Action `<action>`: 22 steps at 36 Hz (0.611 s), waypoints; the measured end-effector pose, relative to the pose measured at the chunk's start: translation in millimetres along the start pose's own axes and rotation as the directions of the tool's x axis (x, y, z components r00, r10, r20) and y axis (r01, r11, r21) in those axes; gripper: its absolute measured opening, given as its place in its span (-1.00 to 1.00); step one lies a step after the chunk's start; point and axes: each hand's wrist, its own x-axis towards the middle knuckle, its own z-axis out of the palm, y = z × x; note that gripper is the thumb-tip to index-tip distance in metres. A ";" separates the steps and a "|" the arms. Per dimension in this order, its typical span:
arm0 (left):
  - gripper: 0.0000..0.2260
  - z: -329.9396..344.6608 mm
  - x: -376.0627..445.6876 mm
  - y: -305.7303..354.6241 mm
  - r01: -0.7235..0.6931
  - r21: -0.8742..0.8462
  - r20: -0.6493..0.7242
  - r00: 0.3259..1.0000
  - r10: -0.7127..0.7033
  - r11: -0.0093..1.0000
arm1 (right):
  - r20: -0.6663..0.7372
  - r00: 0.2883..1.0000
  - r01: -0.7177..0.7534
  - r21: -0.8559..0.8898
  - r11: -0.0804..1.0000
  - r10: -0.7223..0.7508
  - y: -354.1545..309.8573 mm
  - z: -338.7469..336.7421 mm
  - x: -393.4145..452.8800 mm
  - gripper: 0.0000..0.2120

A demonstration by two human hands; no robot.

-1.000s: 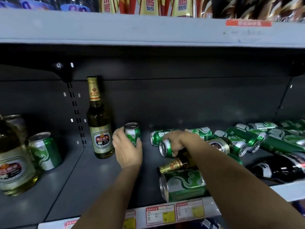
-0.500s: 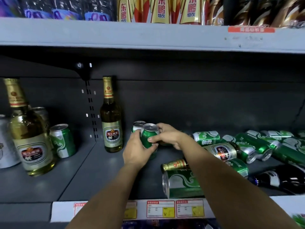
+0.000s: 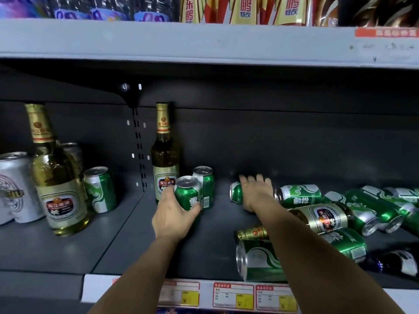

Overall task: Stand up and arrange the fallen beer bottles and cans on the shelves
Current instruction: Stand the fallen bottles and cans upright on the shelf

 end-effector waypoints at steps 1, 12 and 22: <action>-0.48 -0.6 1.7 -2.2 0.006 -0.001 0.000 1.000 -0.006 1.000 | -0.042 0.999 0.017 -0.093 0.995 -0.021 -1.6 1.0 0.0 -0.32; -0.37 -3.3 -0.7 3.6 -0.216 0.077 -0.280 0.932 0.229 0.973 | -0.091 0.955 -0.192 0.536 0.822 0.282 1.5 -14.7 -0.8 -0.30; -0.68 11.8 -10.1 43.2 -0.491 0.131 -0.198 0.838 0.508 0.861 | 0.083 0.946 -0.262 0.766 0.587 0.315 -2.6 -16.0 -3.1 -0.27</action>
